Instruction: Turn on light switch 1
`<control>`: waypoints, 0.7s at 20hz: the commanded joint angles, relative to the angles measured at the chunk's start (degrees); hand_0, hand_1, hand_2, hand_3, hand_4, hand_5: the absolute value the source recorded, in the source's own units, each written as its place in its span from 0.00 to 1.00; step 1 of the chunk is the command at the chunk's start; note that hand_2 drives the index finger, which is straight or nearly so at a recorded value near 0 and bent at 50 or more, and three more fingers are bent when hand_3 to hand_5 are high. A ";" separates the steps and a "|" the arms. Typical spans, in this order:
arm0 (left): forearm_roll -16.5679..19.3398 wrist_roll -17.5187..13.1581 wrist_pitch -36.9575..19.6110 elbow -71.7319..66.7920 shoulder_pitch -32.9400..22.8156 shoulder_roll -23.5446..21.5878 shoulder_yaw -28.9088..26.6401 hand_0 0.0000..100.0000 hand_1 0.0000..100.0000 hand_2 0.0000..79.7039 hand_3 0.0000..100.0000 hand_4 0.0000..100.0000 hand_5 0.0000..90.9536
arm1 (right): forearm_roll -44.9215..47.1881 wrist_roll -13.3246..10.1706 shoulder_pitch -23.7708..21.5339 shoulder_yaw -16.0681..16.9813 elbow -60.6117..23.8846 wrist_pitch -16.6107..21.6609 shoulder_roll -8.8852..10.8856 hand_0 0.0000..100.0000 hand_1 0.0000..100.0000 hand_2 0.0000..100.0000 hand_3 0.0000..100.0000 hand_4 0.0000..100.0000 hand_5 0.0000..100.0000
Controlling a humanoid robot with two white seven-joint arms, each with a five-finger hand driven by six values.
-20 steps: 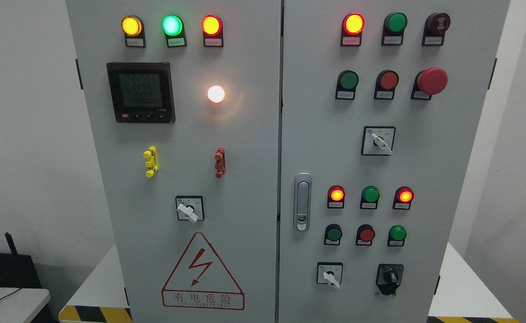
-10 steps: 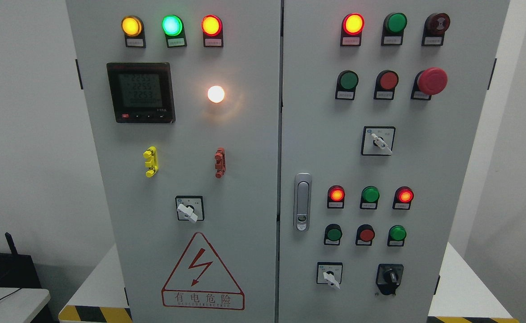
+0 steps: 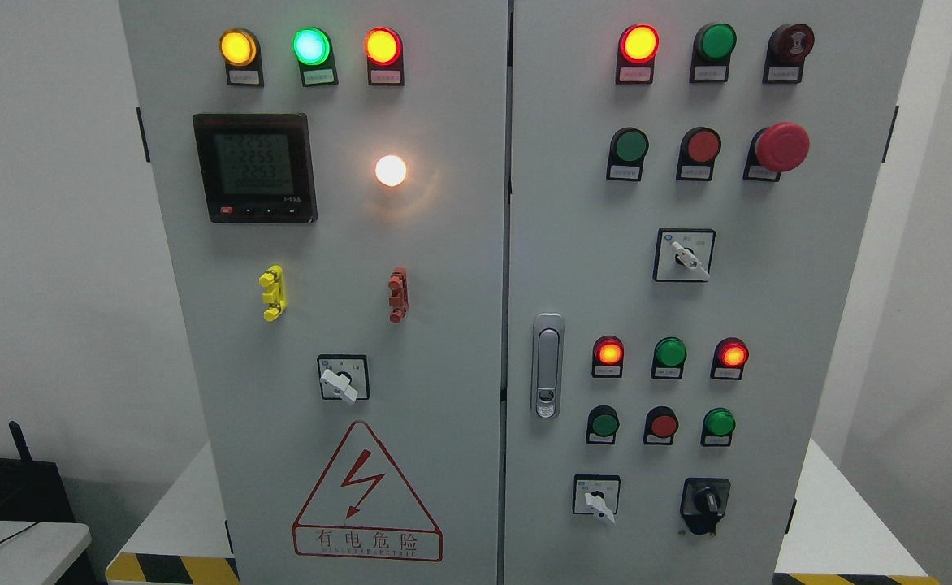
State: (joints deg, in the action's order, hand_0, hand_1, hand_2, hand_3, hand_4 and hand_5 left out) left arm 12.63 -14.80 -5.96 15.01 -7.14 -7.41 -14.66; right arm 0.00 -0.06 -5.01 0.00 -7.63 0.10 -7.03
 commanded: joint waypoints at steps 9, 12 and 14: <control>0.46 5.14 2.97 -11.76 4.77 3.46 14.22 0.27 0.05 0.00 0.00 0.00 0.00 | 1.49 -0.02 0.00 -1.14 -0.02 -0.02 0.00 0.12 0.39 0.00 0.00 0.00 0.00; 0.46 5.14 3.15 -11.76 4.77 3.72 14.22 0.27 0.04 0.00 0.00 0.00 0.00 | 1.49 -0.02 0.00 -1.14 -0.02 -0.02 0.00 0.12 0.39 0.00 0.00 0.00 0.00; 0.29 5.14 3.15 -11.76 4.77 3.90 14.22 0.27 0.04 0.00 0.00 0.00 0.00 | 1.49 -0.02 0.00 -1.14 -0.02 -0.02 0.00 0.12 0.39 0.00 0.00 0.00 0.00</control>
State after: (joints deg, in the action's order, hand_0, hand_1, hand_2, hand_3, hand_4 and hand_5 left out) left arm 13.05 -9.70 -2.93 6.59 -2.84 -5.05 -4.22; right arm 0.00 -0.06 -5.01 0.00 -7.64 0.10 -7.03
